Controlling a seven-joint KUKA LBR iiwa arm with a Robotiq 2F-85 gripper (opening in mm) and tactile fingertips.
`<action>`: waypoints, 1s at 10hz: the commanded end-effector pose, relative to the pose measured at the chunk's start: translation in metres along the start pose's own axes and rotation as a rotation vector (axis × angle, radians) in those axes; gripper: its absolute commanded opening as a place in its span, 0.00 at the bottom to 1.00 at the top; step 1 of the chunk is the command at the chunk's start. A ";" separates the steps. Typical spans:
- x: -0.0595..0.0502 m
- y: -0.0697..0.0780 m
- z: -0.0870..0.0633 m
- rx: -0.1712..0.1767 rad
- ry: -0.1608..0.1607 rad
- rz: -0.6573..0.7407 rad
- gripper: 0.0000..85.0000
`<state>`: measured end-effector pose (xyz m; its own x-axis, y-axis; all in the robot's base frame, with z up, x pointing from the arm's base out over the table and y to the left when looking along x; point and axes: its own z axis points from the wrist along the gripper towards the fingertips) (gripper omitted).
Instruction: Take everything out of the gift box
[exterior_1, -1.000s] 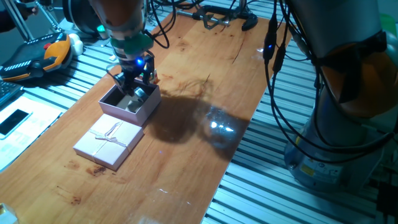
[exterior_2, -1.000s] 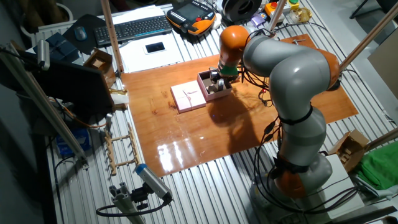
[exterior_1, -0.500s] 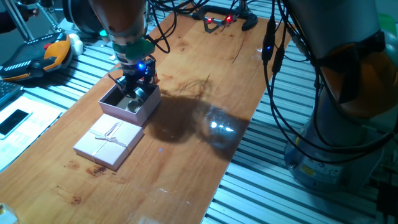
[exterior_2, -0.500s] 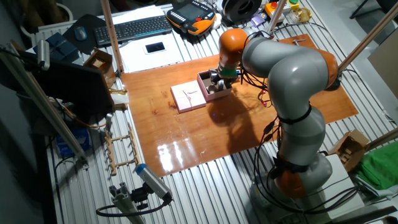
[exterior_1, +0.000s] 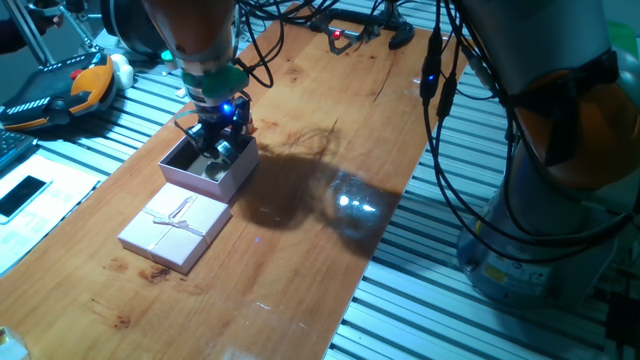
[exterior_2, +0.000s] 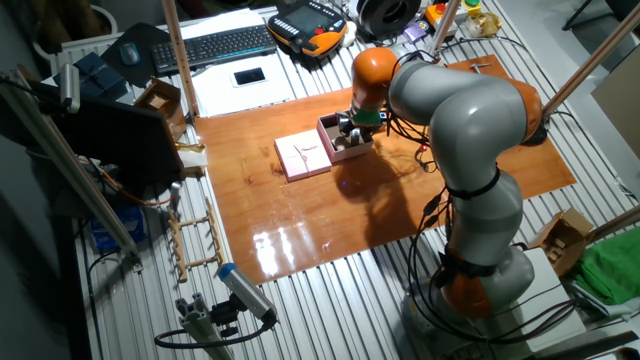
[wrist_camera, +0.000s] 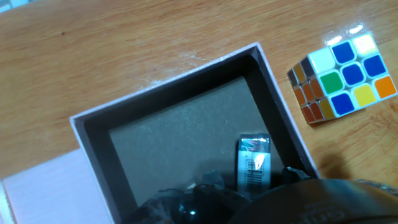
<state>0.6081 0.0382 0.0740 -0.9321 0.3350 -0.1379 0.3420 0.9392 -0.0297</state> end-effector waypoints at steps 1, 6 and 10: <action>0.000 0.000 0.001 0.002 -0.001 0.000 0.62; -0.002 0.000 0.004 0.012 -0.010 0.005 0.62; -0.003 0.000 0.007 0.015 -0.016 0.005 0.62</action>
<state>0.6112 0.0364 0.0671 -0.9286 0.3378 -0.1536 0.3479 0.9365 -0.0435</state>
